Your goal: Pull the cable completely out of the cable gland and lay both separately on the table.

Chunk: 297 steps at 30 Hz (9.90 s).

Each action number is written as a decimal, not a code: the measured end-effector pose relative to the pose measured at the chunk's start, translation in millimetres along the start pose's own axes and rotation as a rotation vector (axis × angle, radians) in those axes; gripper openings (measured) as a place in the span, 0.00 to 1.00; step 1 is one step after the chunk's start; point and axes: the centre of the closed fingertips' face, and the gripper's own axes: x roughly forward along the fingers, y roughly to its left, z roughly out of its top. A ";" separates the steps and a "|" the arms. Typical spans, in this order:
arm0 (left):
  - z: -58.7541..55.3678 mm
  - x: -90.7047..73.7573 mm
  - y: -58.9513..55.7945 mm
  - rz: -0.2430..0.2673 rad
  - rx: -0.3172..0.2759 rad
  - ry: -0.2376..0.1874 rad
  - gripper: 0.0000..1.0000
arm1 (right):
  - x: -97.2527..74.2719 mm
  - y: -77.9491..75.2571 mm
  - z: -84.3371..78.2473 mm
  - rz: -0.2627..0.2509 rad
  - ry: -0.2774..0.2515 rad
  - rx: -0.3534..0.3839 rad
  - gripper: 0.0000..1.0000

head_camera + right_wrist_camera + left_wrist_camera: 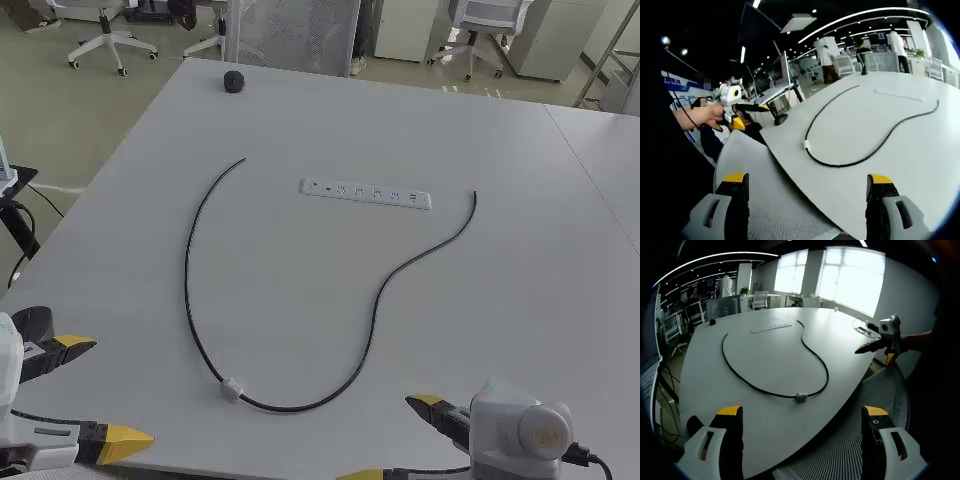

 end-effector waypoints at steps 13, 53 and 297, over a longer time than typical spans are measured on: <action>-0.6 7.2 4.1 -0.017 -0.011 -0.025 0.99 | 0.1 3.4 -3.3 -0.027 0.017 0.011 0.99; -21.3 9.4 6.2 -0.204 -0.073 -0.039 0.96 | 118.9 -5.0 20.3 -0.084 0.318 -0.091 0.68; 44.2 70.2 -87.4 -0.609 0.597 -0.074 0.15 | 98.5 83.9 48.1 0.636 0.634 -0.037 0.10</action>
